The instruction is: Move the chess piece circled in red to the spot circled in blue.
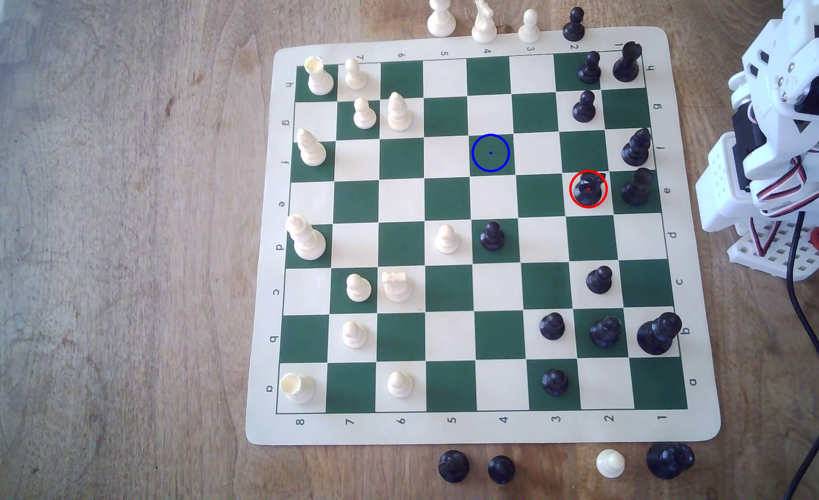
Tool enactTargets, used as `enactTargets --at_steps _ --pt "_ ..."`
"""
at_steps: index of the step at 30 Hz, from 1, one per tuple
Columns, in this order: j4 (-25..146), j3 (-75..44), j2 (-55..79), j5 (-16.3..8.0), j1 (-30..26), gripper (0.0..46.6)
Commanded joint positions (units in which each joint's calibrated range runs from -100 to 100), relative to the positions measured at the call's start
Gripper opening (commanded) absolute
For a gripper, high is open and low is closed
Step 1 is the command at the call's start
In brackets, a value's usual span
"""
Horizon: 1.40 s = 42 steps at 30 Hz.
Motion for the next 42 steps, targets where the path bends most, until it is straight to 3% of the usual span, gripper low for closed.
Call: enactTargets --at_steps 1,5,10,15,20,28,37,38,40,42 --pt "-1.7 1.0 -0.2 0.2 3.8 0.2" --pt "10.2 0.5 -0.2 0.0 2.6 0.2" --pt "25.9 -2.0 -0.1 0.0 5.0 0.2" --pt "63.4 -15.7 0.1 -0.1 4.4 0.2" --pt "79.0 -22.2 0.1 -0.1 4.3 0.2" --pt "118.3 -38.5 0.1 -0.3 4.0 0.8" --pt "128.0 -43.2 1.2 -1.2 2.3 1.0" --pt "130.7 -45.4 3.3 -3.4 1.2 1.0" --pt "132.7 -48.1 5.9 -13.1 -0.2 0.5" --pt "135.5 -50.7 9.6 -12.8 0.3 0.2"
